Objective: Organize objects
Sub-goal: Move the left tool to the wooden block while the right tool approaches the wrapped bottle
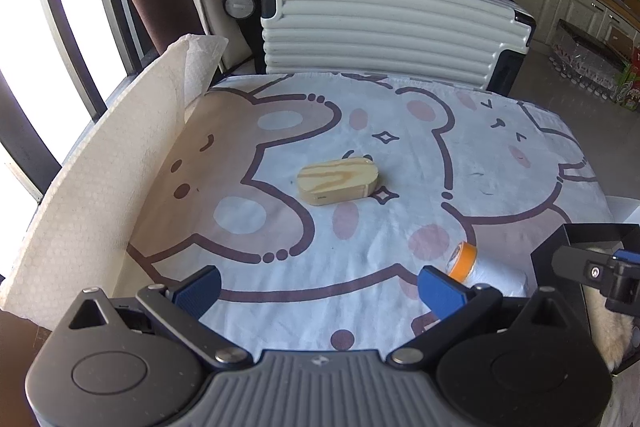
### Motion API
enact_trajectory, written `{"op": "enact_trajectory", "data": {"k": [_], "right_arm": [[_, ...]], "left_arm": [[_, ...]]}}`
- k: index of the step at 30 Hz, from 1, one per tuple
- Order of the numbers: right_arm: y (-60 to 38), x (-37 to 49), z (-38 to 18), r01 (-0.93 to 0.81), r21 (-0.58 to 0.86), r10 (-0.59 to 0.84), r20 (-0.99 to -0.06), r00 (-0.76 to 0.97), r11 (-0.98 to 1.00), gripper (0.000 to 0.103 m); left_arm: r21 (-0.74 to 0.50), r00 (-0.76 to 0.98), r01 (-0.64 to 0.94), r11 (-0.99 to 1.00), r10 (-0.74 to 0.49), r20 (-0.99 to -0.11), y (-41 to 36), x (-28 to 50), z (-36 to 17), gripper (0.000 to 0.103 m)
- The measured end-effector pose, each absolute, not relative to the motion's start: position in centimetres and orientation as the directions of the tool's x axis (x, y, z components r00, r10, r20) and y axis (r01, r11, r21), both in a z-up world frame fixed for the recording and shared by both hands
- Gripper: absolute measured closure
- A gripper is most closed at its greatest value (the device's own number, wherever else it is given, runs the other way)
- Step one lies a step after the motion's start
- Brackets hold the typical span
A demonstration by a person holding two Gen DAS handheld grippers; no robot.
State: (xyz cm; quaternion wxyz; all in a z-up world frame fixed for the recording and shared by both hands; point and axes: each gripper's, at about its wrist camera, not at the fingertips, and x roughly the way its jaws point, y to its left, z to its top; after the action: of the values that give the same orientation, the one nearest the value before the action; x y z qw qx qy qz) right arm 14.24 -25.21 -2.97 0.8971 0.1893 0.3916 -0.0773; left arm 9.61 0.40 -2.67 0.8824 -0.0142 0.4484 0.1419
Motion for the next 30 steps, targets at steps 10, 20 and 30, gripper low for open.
{"op": "enact_trajectory", "data": {"k": [10,20,30], "right_arm": [[-25.9,15.9,-4.6,0.281,0.296,0.028,-0.733,0.680,0.913,0.008],[-25.7,17.7,-5.8,0.237,0.289,0.054,-0.731,0.680,0.927,0.008],[-26.1,18.8,-7.2,0.205,0.262,0.061,-0.742,0.668,0.943,0.008]], "left_arm": [[0.068,0.545,-0.271,0.960,0.211,-0.811,0.9,12.3,-3.9,0.000],[0.045,0.569,-0.302,0.952,0.218,-0.793,2.7,16.1,-5.1,0.000],[-0.007,0.554,-0.329,0.944,0.187,-0.812,3.9,20.8,-7.8,0.000]]}}
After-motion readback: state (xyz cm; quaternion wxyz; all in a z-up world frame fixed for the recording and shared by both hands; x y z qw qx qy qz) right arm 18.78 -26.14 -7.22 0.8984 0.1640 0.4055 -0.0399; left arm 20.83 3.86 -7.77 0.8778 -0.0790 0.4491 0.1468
